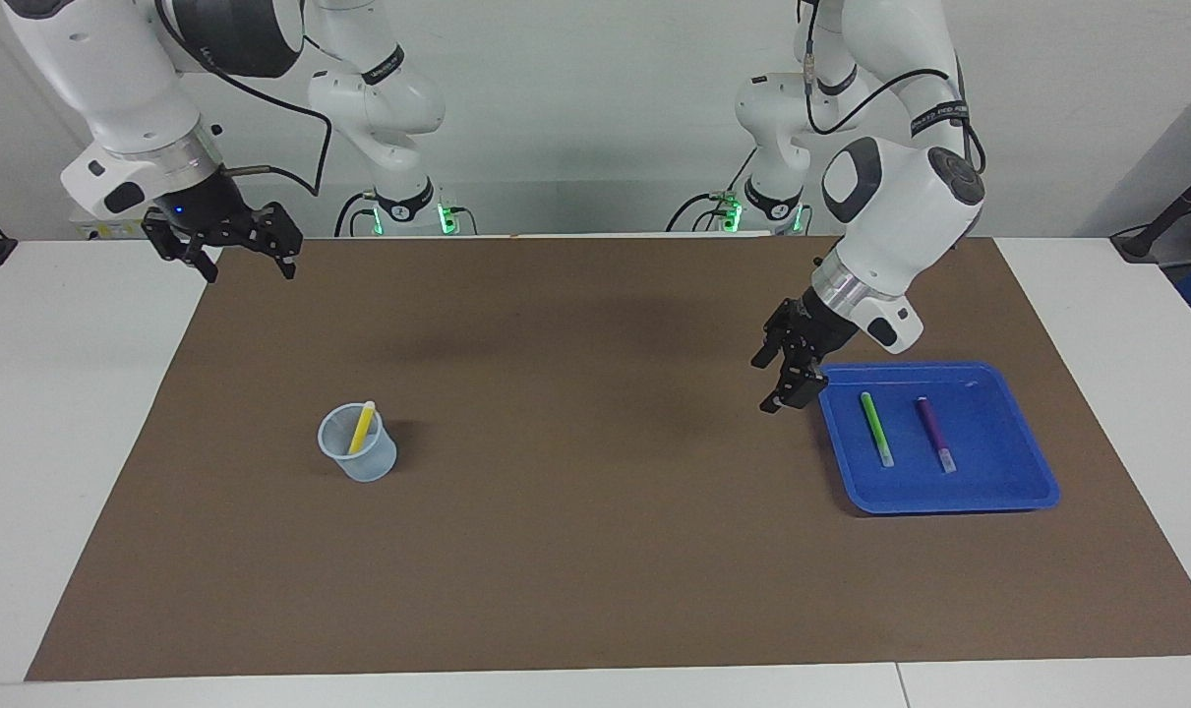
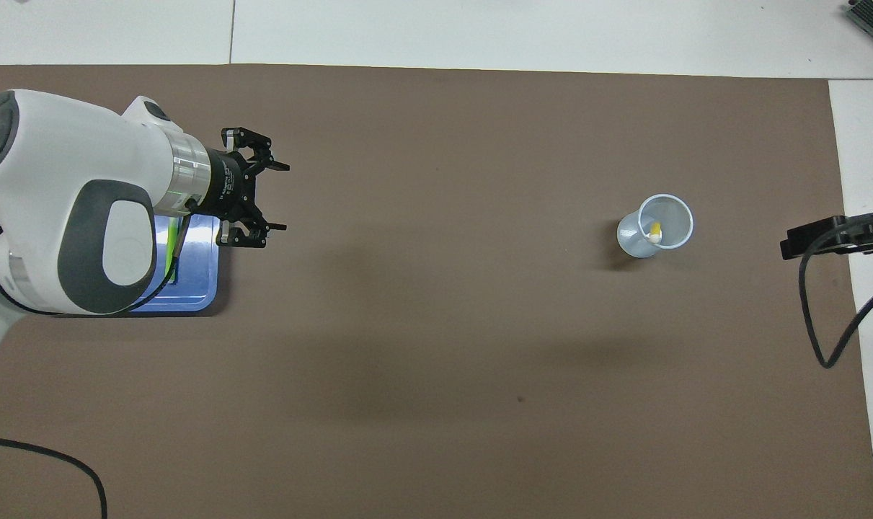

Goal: Right arm passes pens to left for tray arrangement
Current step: 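Raise the left gripper from the tray toward the table center, then reach the right gripper down into the cup to the yellow pen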

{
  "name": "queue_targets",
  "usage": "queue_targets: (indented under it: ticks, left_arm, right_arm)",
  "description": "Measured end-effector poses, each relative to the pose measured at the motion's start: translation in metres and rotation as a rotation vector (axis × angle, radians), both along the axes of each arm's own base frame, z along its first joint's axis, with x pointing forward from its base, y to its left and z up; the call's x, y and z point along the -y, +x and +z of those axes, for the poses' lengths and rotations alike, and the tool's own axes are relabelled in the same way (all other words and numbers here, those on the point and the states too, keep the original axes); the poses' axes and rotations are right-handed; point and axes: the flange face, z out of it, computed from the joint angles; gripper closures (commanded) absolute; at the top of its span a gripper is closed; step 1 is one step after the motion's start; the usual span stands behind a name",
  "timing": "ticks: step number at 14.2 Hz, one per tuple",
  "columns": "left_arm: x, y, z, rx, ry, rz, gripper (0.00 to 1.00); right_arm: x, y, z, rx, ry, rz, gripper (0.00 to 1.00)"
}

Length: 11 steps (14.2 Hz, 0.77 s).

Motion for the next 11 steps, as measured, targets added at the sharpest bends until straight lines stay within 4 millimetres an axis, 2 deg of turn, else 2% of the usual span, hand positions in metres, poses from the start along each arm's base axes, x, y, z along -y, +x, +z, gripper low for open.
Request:
queue_targets:
  ticks: [3,5,8,11]
  left_arm:
    - [0.003,0.000,0.001,-0.025,-0.010,0.072,0.00]
    - [0.006,-0.001,0.001,-0.036,-0.014,0.098,0.00]
    - [0.015,-0.003,0.005,-0.030,-0.019,0.094,0.00]
    - [0.019,-0.001,0.032,-0.002,-0.034,0.091,0.00]
  right_arm:
    - [-0.001,0.001,-0.002,0.009,0.001,0.051,0.00]
    - [-0.010,0.005,-0.009,0.011,0.001,0.076,0.00]
    - [-0.042,0.027,-0.039,0.016,0.005,0.137,0.00]
    - [-0.058,0.052,-0.079,0.005,-0.015,0.176,0.00]
